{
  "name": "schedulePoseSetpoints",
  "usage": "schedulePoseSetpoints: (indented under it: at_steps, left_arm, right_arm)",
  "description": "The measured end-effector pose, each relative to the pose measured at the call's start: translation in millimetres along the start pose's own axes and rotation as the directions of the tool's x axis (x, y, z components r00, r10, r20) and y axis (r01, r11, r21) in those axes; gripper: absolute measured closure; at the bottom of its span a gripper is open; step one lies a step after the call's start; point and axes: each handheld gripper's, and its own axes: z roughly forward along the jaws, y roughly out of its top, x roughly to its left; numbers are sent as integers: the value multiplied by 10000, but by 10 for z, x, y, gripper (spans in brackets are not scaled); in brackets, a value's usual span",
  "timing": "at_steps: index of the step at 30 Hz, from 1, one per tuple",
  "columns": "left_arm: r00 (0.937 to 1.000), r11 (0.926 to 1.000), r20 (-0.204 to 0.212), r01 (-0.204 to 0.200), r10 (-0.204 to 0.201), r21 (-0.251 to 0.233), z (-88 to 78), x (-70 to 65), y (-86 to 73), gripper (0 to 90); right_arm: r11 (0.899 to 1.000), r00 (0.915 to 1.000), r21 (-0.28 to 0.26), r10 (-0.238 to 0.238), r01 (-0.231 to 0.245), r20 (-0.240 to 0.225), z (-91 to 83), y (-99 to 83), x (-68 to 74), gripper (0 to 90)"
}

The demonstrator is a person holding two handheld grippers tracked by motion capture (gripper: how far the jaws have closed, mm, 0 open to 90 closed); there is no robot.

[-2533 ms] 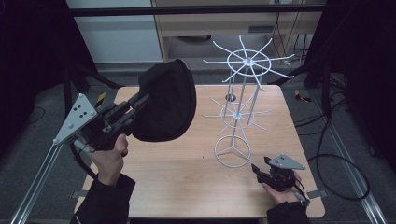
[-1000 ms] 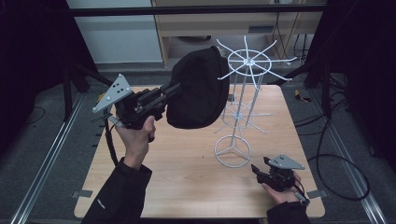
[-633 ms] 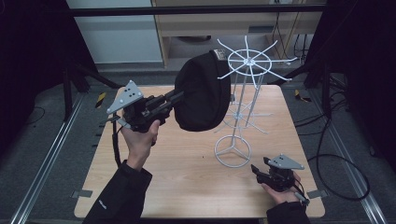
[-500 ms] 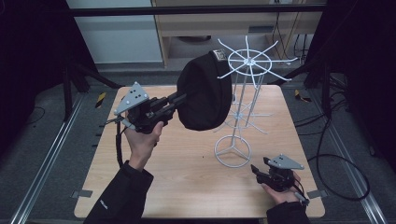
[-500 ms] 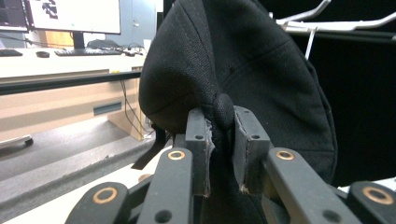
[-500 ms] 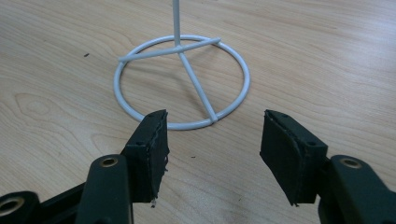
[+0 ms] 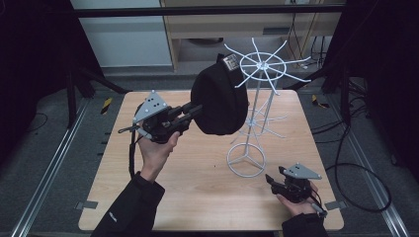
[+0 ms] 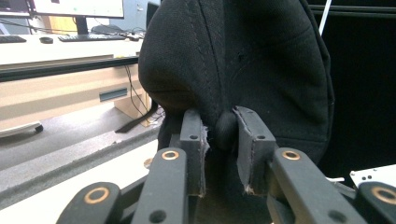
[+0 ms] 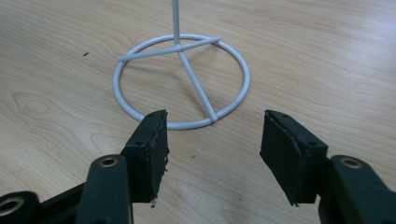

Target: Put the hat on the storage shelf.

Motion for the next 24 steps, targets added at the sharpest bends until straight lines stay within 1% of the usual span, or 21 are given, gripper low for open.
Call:
schedulePoseSetpoints:
  at_steps: [3, 4, 6, 9, 12, 15, 17, 18, 19, 20, 21, 24]
  left_arm:
    - [10000, 10000, -4, -70, 70, 35, 6, -5, -4, 720]
    - [9999, 9999, -37, -104, 104, 55, 8, -9, -5, 701]
    - [9999, 9999, -75, -150, 151, 69, 10, -17, -7, 672]
    - [9997, 9997, -64, -233, 233, 35, -9, -25, -5, 602]
    - [9980, 9984, -301, -556, 554, -54, -68, -49, -9, 543]
    - [9966, 9977, -484, -675, 673, -20, -124, -55, -22, 482]
    - [9961, 9980, -609, -638, 635, -28, -168, -47, -34, 455]
    - [9961, 9980, -609, -638, 635, -28, -168, -47, -34, 440]
    - [9963, 9986, -673, -530, 528, -17, -219, -31, -48, 428]
    - [9963, 9986, -673, -530, 528, -17, -219, -31, -48, 417]
    - [9957, 9990, -808, -448, 452, 63, -275, -11, -67, 408]
    - [9948, 9994, -958, -323, 332, 106, -377, 18, -115, 387]
  right_arm:
    - [10000, 10000, -12, -42, 42, 8, 2, -1, -2, 415]
    - [10000, 10000, 12, 24, -24, -22, -2, 1, 1, 415]
    - [10000, 10000, 7, 19, -19, -18, -2, 0, 1, 414]
    - [10000, 10000, -17, -27, 27, 15, 0, -1, -3, 414]
    - [10000, 10000, -1, 10, -10, 4, 0, -1, -2, 414]
    - [10000, 10000, -4, 6, -6, 22, 0, -1, -5, 412]
    - [10000, 10000, 7, 18, -18, 30, 1, -2, -7, 412]
    - [10000, 10000, 8, 23, -23, 26, 1, -3, -9, 412]
    - [10000, 10000, 9, 33, -33, 30, 0, -4, -10, 412]
    - [10000, 10000, 9, 33, -33, 30, 0, -4, -10, 412]
    - [10000, 10000, 16, 84, -84, 17, -3, -3, -9, 412]
    - [9999, 9999, 20, 117, -117, 9, -6, -4, -10, 411]
